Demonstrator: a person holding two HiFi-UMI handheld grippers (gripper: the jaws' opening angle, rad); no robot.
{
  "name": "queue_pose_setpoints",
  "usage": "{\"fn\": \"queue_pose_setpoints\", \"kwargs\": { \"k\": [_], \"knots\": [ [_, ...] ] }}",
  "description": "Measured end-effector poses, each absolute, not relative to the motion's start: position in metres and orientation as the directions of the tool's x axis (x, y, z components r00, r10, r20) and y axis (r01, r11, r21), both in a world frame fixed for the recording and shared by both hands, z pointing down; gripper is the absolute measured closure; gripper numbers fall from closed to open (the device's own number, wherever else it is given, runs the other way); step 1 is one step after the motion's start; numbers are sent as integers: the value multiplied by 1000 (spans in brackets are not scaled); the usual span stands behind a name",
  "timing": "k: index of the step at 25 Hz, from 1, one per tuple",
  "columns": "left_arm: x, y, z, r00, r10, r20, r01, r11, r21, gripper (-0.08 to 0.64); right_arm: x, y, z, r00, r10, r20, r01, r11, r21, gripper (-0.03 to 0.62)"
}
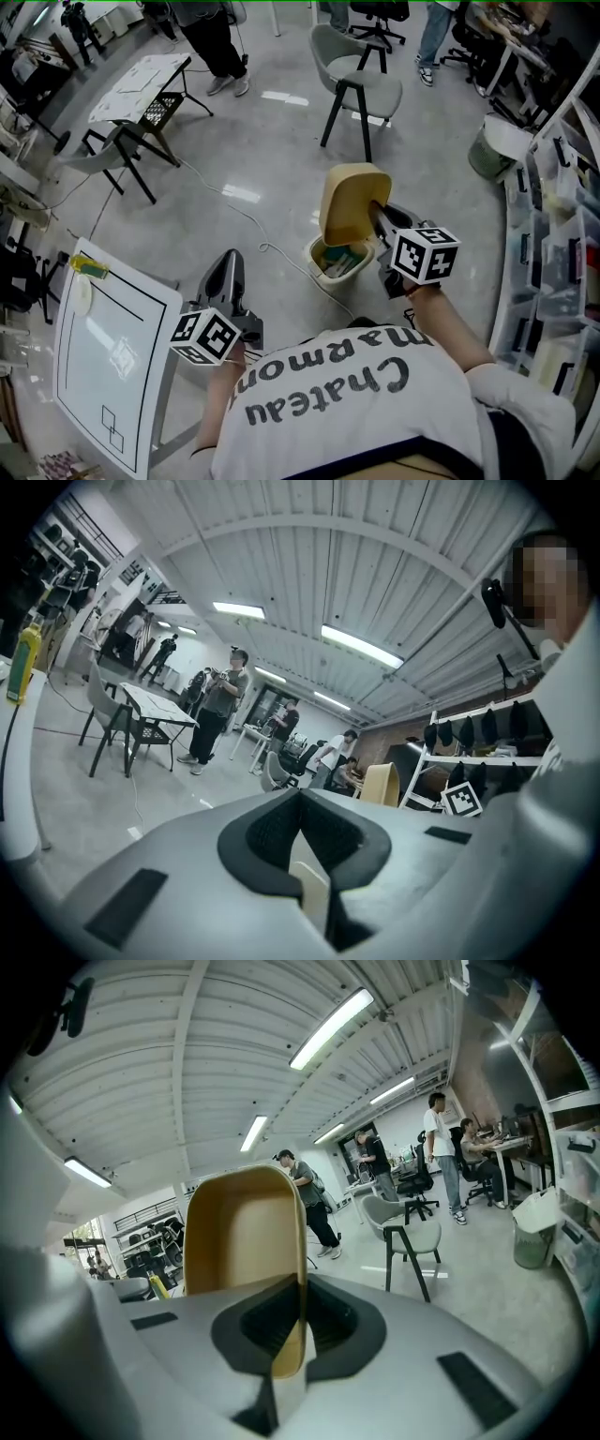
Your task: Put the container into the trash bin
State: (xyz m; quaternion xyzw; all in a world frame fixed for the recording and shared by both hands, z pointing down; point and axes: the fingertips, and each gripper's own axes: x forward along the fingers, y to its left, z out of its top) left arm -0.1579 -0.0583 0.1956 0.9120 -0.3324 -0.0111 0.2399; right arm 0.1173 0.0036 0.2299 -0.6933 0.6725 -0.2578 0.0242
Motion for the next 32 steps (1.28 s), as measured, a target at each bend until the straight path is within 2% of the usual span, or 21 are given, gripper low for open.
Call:
{"fn": "queue_pose_setpoints", "kwargs": {
  "k": [11, 16, 21, 27, 32],
  "knots": [
    [-155, -75, 208, 784, -600, 157, -595, -656, 463, 538, 119, -11, 242, -29, -935, 355, -922, -112, -371, 560],
    [-148, -71, 239, 782, -574, 244, -614, -639, 464, 538, 117, -9, 267, -33, -911, 412, -916, -137, -376, 560],
    [-142, -69, 265, 779, -565, 273, -615, -601, 510, 538, 119, -9, 301, -55, -871, 489, -921, -146, -363, 560],
    [-135, -67, 321, 738, -548, 395, -670, -519, 531, 538, 124, -19, 361, -106, -792, 601, -921, -149, -359, 560],
    [-140, -65, 371, 668, -540, 513, -742, -433, 511, 538, 106, -42, 422, -206, -700, 684, -926, -88, -368, 561]
  ]
}}
